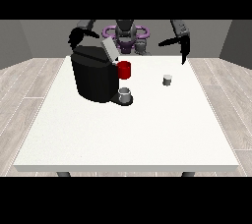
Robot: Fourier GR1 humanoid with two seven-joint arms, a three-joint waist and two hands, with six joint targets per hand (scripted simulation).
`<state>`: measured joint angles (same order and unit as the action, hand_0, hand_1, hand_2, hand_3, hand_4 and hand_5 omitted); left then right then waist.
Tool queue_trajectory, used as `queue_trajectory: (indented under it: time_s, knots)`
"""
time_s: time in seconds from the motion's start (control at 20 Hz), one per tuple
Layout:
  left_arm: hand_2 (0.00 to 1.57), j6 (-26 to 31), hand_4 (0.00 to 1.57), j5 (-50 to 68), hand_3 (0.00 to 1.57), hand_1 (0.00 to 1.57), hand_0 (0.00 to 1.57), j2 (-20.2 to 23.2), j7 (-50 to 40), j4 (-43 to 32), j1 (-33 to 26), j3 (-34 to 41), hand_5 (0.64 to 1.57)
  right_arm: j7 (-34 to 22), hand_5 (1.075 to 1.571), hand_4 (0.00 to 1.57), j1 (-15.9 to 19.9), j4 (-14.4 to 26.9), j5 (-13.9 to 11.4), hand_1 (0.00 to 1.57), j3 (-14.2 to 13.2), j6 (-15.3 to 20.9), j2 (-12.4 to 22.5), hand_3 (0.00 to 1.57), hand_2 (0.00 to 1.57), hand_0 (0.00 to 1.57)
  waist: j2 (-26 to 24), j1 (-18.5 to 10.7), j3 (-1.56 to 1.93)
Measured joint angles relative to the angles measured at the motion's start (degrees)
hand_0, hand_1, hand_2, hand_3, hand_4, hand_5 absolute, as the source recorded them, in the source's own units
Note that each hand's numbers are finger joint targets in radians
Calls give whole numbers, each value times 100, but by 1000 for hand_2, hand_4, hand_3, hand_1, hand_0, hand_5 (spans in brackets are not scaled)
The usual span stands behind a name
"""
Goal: Insert the coffee pod into the coffee machine and close the lid
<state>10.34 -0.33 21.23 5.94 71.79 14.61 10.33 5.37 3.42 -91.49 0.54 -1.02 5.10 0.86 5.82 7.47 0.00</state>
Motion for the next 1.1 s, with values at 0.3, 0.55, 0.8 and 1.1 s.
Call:
queue_trajectory:
  time_s: [0.3,0.55,0.8,1.1]
  knots:
    - [0,69,0,-186,0,0,0,298,213,-1103,521,210,1571,-147,1571,281,155,-227,-15,0,131,-26,-20,0,0,0,333,195,-2]
    - [0,11,0,-492,0,0,0,332,341,-1711,865,117,1571,-43,1571,352,268,38,-62,0,135,90,-40,0,0,0,454,116,-1]
    - [198,-138,0,-896,0,0,0,320,441,-2157,1067,-81,1571,-92,1571,392,363,233,-82,0,196,228,-42,0,0,0,545,95,-1]
    - [718,-295,0,-1319,349,647,647,278,352,-2452,1387,-303,1571,-119,1571,422,671,747,-94,0,-46,242,114,0,0,0,563,-6,1]
